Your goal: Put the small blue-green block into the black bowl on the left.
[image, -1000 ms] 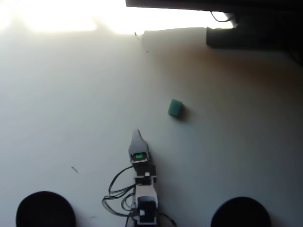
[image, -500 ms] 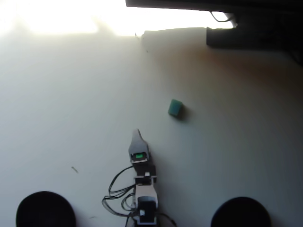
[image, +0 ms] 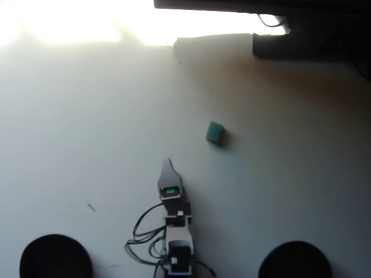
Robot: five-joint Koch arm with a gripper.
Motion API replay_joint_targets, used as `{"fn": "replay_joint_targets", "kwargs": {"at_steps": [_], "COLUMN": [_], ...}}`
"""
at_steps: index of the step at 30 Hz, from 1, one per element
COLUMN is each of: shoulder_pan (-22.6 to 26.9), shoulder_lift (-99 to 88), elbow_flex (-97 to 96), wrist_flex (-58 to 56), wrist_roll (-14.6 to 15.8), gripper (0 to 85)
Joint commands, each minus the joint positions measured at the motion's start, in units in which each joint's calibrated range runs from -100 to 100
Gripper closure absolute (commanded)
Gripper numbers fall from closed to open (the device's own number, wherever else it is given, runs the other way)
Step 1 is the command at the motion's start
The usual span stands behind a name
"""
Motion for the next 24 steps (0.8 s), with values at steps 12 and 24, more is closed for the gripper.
{"fn": "replay_joint_targets", "kwargs": {"at_steps": [12,24], "shoulder_pan": [1.71,-2.78], "shoulder_lift": [-0.19,-7.79], "elbow_flex": [0.10,3.98], "wrist_flex": [2.71,1.17], "wrist_roll": [-1.61,-13.77], "gripper": [35.0,39.4]}}
